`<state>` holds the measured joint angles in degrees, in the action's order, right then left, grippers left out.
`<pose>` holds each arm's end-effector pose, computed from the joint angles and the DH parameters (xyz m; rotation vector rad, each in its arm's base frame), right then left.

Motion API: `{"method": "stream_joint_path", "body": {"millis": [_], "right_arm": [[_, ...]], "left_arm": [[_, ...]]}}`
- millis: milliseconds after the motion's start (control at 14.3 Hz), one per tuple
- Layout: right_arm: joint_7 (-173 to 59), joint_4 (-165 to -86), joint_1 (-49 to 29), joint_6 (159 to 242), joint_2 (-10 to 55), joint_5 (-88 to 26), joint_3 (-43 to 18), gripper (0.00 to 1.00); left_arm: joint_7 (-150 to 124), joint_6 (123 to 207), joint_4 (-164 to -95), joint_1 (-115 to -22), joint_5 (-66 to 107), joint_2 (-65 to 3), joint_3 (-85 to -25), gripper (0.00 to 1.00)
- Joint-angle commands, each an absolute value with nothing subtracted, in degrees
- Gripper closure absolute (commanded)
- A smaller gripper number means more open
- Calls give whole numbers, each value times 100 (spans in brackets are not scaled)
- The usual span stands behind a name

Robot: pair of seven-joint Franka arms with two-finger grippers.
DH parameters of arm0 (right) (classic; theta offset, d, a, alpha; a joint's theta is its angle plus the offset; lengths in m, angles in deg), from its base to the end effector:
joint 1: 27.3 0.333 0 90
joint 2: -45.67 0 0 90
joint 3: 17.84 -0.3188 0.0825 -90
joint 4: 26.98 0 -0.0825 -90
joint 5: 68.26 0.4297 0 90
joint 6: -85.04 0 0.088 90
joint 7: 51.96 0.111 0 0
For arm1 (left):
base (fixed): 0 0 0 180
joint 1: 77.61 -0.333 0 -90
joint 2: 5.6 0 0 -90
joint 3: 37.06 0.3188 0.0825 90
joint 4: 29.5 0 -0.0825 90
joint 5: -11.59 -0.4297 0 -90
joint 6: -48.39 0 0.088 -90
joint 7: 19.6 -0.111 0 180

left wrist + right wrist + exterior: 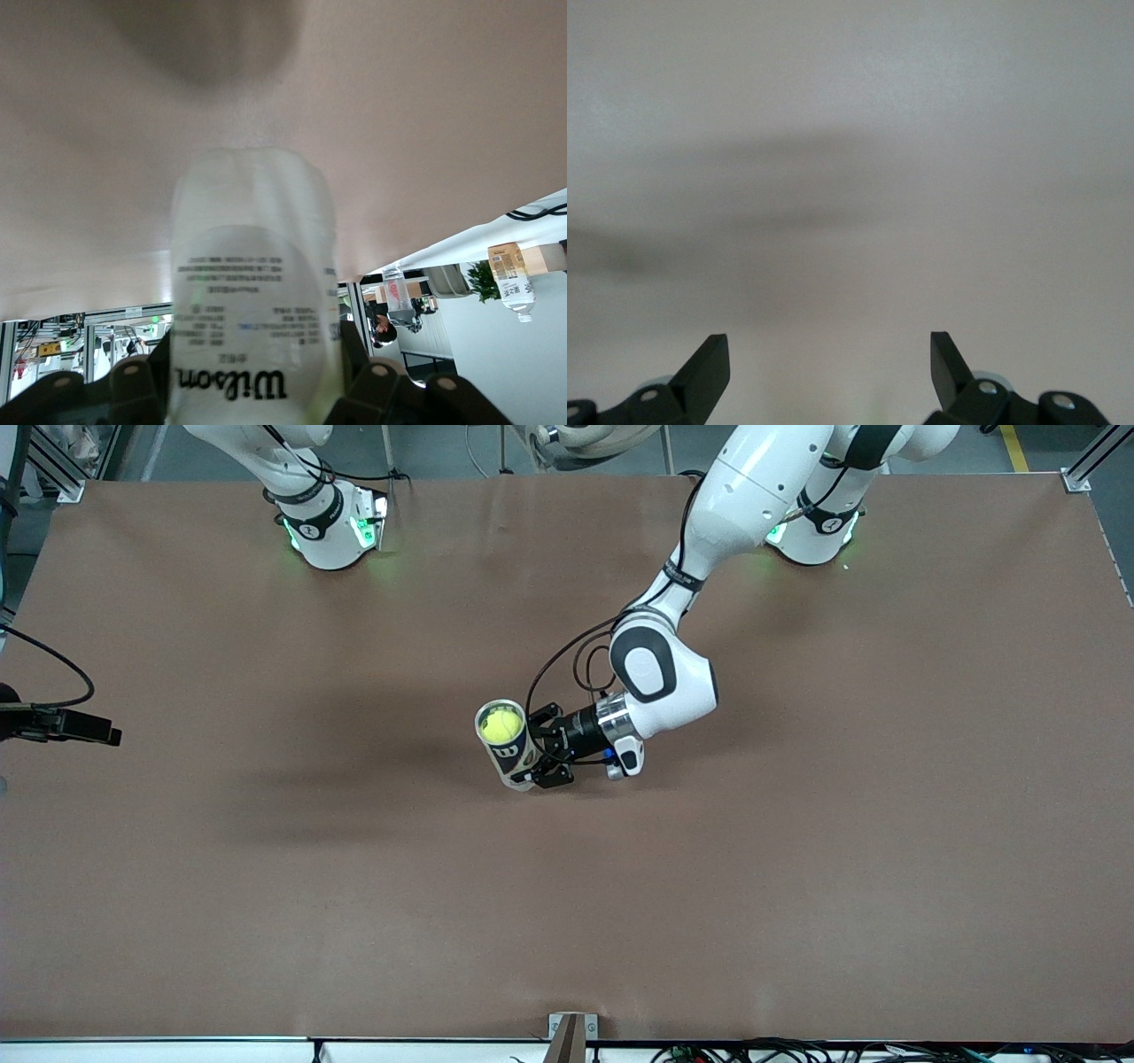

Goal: Insert tennis ball vertically with right arm
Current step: 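Lower the tube upright onto the table with the left gripper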

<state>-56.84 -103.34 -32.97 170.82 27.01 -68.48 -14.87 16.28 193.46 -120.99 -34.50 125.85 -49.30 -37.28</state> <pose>0.6773 -0.0982 0.5298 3.1281 -0.1005 -0.2543 0.5427 -0.5008 0.1570 1.4385 1.5082 -0.7636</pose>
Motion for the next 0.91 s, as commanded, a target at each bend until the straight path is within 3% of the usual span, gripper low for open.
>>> {"method": "stream_joint_path", "body": {"millis": [0,280,490,839], "right_arm": [[-5582,-10266,-3302,17108,2642,-6976,-1503,0],[-5591,-10266,-3249,17144,2589,-6897,-1520,0],[-5600,-10301,-3223,16547,2598,-6932,-1520,0],[-5582,-10310,-3214,16396,2738,-6941,-1512,0]], "left_arm": [[1451,19174,-12099,-3525,12751,-4990,-3768,27],[1451,18955,-12082,-3595,12751,-5156,-3768,27],[1530,18814,-12038,-3683,12813,-5306,-3768,25],[1784,18410,-12055,-3806,12918,-5359,-3768,23]]}}
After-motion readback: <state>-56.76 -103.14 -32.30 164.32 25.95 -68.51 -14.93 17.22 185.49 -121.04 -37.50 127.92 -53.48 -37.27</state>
